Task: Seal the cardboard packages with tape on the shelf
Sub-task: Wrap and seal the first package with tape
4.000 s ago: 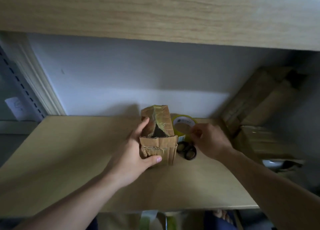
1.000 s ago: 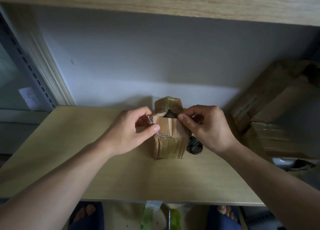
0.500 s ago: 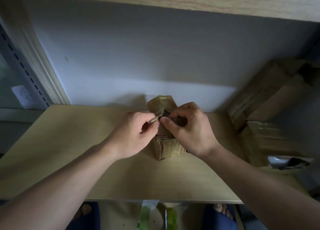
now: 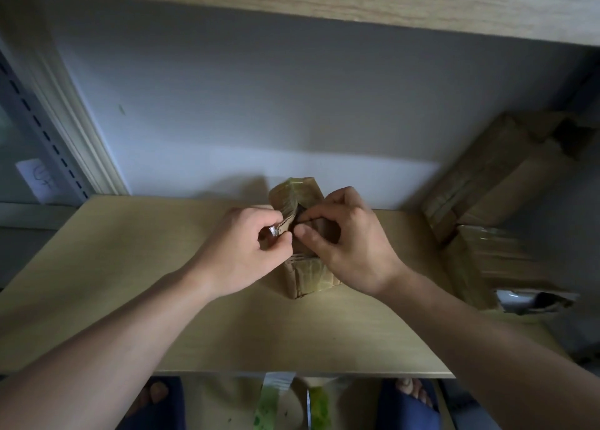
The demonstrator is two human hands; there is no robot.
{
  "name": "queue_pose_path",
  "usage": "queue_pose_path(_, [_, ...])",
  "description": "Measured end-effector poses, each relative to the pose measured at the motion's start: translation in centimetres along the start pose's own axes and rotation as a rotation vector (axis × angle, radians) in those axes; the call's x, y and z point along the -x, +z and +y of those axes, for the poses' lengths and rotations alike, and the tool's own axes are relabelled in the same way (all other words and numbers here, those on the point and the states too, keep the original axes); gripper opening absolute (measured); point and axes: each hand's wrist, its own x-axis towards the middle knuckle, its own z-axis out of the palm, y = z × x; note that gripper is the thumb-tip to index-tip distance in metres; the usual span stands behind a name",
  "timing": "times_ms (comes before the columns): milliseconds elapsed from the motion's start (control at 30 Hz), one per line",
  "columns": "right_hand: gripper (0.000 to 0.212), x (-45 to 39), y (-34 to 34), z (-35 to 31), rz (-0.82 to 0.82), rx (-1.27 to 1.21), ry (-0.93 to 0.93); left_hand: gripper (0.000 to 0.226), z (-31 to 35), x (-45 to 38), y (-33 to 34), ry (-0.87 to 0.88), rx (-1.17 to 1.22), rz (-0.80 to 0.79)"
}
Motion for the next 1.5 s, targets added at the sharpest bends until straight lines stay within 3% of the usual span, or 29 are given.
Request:
queue_pose_path(100, [0.028, 0.1, -2.1, 1.2, -0.151, -0.225, 0.01, 0.034, 0.0, 0.1, 0.1, -0.028, -0.045, 0.042])
queue_pose_path(267, [0.019, 0.7, -3.6, 2.4, -0.138, -0.363, 0.022, 0.017, 0.9, -0.3, 0.8, -0.022, -0.063, 0.136])
queue_pose_path(367, [0.019, 0.6, -3.2, 1.9, -0.14, -0.418, 0.038, 0.023, 1.5, -0.6, 1.7, 0.051, -0.065, 0.122])
queue_pose_path(533, [0.019, 0.4, -3.1, 1.6, -0.12, -0.478, 0.105, 0.04, 2.7, -1.3, 3.0, -0.075, -0.163, 0.215])
queue_pose_path(600, [0.016, 0.5, -3.1, 1.5, -0.112, -0.526, 0.16, 0.049, 2.5, -1.4, 3.2, -0.106, -0.198, 0.168])
queue_pose_path(767, [0.018, 0.7, -3.3, 1.1, -0.094, -0.616, 0.249, 0.043, 2.0, -1.7, 2.5, -0.117, -0.153, 0.085])
queue_pose_path(1067, [0.022, 0.7, -3.7, 0.3, 0.014, -0.367, 0.22, 0.043, 2.5, -2.0, 2.2, -0.205, -0.091, 0.06])
queue_pose_path(1500, [0.028, 1.3, -3.4, -0.8, 0.118, -0.221, 0.153, 0.03, 2.9, -2.2, 2.6, -0.275, -0.165, 0.007])
